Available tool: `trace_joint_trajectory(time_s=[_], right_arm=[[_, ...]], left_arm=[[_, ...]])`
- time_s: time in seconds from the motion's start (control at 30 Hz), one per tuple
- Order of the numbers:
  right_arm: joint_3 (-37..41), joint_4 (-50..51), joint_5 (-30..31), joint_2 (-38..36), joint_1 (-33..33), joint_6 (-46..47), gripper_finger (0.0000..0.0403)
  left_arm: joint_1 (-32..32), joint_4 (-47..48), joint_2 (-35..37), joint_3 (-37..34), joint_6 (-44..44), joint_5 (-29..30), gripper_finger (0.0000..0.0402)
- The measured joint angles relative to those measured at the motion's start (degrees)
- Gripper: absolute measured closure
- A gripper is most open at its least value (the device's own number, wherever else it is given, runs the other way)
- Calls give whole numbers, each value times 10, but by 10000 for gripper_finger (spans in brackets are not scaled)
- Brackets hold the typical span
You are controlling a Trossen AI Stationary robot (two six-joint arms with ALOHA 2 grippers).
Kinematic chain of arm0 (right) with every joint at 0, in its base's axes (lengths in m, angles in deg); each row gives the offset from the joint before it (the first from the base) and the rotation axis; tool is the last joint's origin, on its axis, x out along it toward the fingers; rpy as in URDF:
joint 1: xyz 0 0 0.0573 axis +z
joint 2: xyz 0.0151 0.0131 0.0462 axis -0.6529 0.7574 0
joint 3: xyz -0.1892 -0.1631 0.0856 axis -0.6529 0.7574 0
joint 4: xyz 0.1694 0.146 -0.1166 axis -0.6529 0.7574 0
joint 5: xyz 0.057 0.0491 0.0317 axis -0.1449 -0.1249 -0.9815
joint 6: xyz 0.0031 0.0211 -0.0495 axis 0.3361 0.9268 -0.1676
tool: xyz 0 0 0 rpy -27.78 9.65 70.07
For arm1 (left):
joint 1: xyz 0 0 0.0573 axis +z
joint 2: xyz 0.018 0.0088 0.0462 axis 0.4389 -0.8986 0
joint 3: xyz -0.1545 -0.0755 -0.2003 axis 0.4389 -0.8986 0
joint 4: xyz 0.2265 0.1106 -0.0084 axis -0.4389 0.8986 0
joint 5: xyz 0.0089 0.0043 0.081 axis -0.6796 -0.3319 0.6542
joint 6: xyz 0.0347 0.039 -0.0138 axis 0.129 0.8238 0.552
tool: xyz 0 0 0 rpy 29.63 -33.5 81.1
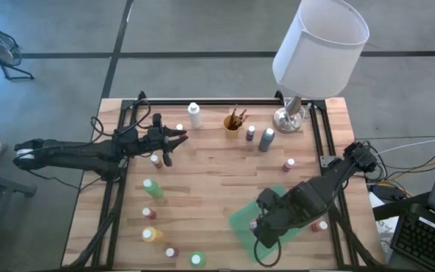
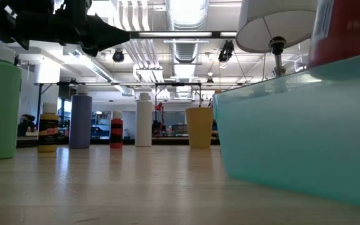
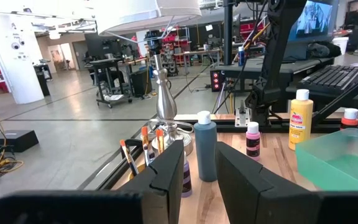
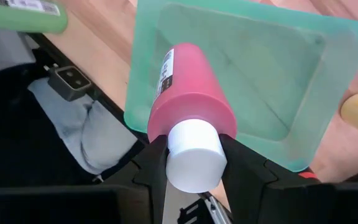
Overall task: Pick & Place Paint Supplies
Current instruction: Put the big pink paint bottle into the green bin
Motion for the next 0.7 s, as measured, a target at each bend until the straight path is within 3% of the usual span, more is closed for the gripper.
trace_joint_trajectory(time_s=[0.7], right_arm=[[-2,-64,-91,95,12,-15,287]], left_arm=[[0,0,0,0,-2,0,305]])
